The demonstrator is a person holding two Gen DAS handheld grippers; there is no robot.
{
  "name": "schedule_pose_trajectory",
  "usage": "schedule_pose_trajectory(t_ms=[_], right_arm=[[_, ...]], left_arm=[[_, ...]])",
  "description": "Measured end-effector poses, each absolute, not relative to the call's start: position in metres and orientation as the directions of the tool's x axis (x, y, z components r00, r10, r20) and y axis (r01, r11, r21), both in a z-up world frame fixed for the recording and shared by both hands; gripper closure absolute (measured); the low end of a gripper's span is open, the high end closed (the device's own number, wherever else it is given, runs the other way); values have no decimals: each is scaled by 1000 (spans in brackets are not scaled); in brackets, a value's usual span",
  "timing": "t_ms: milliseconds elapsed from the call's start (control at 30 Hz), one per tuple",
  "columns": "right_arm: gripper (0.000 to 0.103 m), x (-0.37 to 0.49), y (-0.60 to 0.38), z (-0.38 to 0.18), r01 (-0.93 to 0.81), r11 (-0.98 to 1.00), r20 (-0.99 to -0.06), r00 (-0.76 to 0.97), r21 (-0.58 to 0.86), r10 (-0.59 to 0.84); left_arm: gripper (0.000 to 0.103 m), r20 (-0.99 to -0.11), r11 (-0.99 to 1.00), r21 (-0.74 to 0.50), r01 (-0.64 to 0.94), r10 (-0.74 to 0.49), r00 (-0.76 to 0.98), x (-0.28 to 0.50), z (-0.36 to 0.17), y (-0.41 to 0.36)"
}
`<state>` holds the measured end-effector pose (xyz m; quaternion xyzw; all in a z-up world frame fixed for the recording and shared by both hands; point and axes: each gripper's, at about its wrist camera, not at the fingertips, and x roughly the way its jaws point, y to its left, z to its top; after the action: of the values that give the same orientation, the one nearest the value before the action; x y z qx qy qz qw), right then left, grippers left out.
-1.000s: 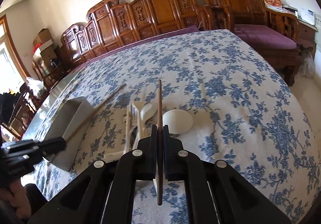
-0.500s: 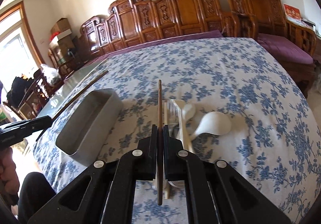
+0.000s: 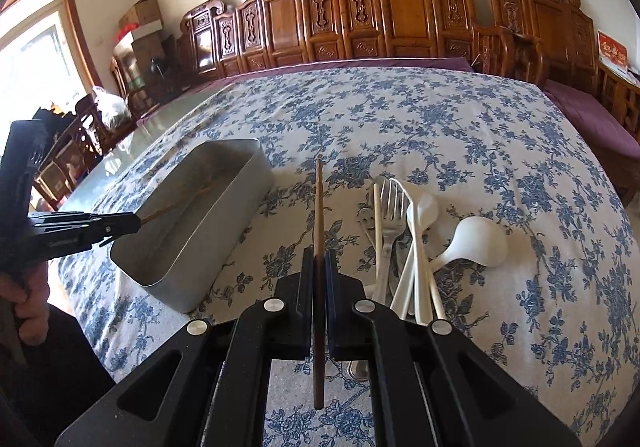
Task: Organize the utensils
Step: 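Lower the chopstick into the grey tray and open the right gripper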
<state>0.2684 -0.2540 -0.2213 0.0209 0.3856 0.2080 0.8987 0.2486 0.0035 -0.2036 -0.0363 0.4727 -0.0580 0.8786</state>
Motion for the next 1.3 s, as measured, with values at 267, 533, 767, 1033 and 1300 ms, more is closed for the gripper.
schedule_pose_trajectory(t_ms=[267,533,767,1033,1300], right_arm=[[96,269,-240,-219,-366,912,-693,610,184,384],[96,267,-207,-194,-412,902,-685,621,127,380],[96,271,-175,-176,-458,875,-674,598,156,434],[96,289,-104,-202,-524,838,-745,498,150,444],[96,311,-77,-227,-488,867,-797,480,105,366]], left_arm=[[99,-823,990,-126,58,-137,551,252,-210,8],[99,-810,990,-118,72,-138,570,254,-204,18],[99,-786,994,-94,59,-111,609,248,-190,36],[99,-774,996,-83,30,-83,627,243,-181,64],[99,-774,993,-114,7,-93,626,241,-180,82]])
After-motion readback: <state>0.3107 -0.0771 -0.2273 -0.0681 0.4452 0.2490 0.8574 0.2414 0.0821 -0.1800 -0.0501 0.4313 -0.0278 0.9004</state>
